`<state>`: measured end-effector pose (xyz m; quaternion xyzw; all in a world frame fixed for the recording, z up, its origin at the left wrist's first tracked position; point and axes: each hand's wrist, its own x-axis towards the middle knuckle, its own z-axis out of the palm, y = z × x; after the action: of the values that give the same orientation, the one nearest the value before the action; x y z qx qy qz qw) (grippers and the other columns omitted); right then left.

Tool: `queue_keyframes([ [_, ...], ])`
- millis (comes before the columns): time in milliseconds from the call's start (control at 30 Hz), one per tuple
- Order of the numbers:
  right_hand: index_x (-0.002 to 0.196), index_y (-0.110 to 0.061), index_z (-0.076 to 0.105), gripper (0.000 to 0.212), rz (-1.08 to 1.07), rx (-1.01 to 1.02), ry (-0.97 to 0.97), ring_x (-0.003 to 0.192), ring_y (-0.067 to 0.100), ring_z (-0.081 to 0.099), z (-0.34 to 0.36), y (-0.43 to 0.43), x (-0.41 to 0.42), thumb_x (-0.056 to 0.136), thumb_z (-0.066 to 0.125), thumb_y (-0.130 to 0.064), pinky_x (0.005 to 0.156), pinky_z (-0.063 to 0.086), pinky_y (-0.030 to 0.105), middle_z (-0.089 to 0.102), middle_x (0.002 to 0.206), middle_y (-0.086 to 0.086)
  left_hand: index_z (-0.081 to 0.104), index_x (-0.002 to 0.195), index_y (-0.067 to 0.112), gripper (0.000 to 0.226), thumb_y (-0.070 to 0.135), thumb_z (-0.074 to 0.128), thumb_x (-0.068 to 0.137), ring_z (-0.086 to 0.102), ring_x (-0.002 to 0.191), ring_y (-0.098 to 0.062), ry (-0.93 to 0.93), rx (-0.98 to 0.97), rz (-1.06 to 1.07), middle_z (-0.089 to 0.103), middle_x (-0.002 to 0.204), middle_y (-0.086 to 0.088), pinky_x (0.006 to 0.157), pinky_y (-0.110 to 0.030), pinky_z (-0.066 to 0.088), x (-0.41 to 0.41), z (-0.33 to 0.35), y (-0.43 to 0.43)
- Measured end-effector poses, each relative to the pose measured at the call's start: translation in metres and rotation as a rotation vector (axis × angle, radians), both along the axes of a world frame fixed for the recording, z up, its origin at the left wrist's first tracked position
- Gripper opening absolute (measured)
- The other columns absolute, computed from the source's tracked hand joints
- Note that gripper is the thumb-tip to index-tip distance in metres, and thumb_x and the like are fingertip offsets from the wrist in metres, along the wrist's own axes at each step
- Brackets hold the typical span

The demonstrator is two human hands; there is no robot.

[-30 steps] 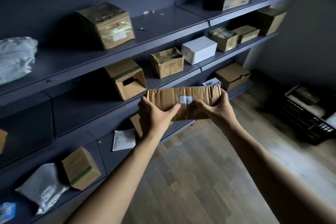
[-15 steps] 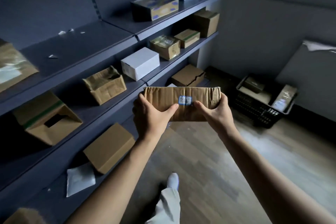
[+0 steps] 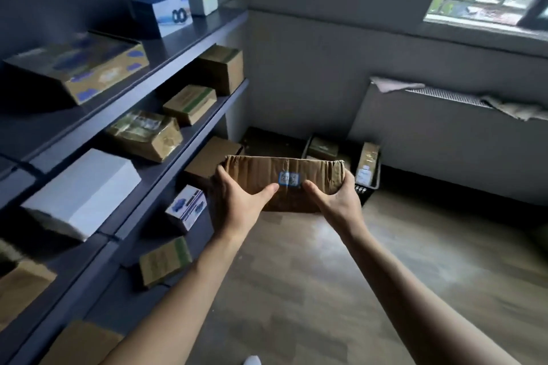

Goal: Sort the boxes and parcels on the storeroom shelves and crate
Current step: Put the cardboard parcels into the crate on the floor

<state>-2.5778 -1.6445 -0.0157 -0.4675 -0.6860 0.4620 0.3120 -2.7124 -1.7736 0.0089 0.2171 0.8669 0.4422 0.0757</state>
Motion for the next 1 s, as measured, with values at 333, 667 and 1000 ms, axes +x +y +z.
queue_keyframes([
  [333, 0.116, -0.02, 0.052, 0.064, -0.138, -0.059, -0.062, 0.094, 0.006, 0.064, -0.042, 0.161, 0.008, 0.067, 0.084, -0.044, 0.085, 0.053, 0.029, 0.064, 0.1, -0.011, 0.022, 0.147, 0.001, 0.112, 0.044, 0.085, 0.066, 0.035, 0.137, -0.03, -0.098, -0.047, -0.205, 0.037, 0.149, -0.017, 0.11, -0.039, 0.033, -0.012, -0.04, 0.188],
  [667, 0.118, -0.028, 0.042, 0.065, -0.117, -0.201, -0.135, 0.109, 0.013, 0.059, -0.073, 0.373, 0.007, 0.069, 0.082, -0.044, 0.097, 0.047, 0.033, 0.059, 0.115, -0.006, 0.013, 0.15, 0.005, 0.118, 0.05, 0.082, 0.066, 0.03, 0.138, -0.031, -0.163, -0.192, -0.19, 0.032, 0.15, -0.016, 0.109, -0.04, 0.032, -0.012, -0.074, 0.405],
  [1000, 0.132, -0.023, 0.046, 0.08, -0.077, -0.241, -0.336, 0.118, 0.018, 0.053, -0.127, 0.548, -0.029, 0.066, 0.081, -0.05, 0.099, 0.045, 0.035, 0.052, 0.123, 0.0, 0.022, 0.144, 0.011, 0.108, 0.054, 0.08, 0.064, 0.036, 0.13, -0.035, -0.238, -0.387, -0.206, 0.04, 0.14, -0.017, 0.105, -0.041, 0.032, -0.053, -0.138, 0.568],
])
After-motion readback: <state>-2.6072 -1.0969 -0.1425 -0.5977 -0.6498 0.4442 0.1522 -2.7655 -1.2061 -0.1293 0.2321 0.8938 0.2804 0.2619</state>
